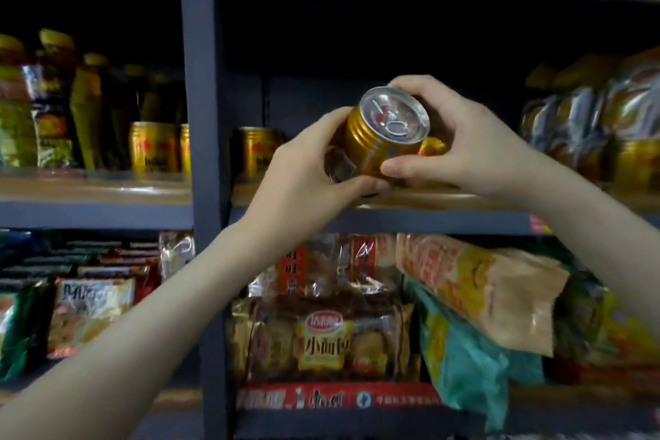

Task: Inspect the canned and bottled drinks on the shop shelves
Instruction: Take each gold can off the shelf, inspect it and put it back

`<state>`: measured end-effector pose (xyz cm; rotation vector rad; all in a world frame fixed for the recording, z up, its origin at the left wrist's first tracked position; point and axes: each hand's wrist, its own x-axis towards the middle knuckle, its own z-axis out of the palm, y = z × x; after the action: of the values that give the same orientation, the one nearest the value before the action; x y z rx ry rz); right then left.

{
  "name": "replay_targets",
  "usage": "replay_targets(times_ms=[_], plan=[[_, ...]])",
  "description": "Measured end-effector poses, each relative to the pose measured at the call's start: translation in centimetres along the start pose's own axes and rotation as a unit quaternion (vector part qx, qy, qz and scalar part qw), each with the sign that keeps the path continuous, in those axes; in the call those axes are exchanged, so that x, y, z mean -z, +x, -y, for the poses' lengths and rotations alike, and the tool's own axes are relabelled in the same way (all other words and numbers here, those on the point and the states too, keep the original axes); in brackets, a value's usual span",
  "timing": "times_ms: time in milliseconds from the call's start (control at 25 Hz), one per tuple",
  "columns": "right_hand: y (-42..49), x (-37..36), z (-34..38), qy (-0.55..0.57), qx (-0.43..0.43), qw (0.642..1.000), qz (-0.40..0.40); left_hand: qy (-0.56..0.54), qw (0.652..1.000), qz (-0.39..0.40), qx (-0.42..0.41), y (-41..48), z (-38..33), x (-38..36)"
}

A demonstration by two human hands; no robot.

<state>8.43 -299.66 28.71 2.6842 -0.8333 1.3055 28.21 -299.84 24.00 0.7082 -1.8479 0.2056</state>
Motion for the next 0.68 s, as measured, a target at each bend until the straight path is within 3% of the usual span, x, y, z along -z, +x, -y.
replay_targets(times_ms=[360, 680], plan=[[6.2, 0.3, -5.8, -0.088, -0.126, 0.987, 0.038, 0.032, 0.987, 0.004, 0.160, 6.1, 2.7, -4.0], [7.5, 0.7, -8.7, -0.082, -0.173, 0.975, 0.113, 0.072, 0.970, 0.128, 0.194, 8.2, 4.5, -5.0]])
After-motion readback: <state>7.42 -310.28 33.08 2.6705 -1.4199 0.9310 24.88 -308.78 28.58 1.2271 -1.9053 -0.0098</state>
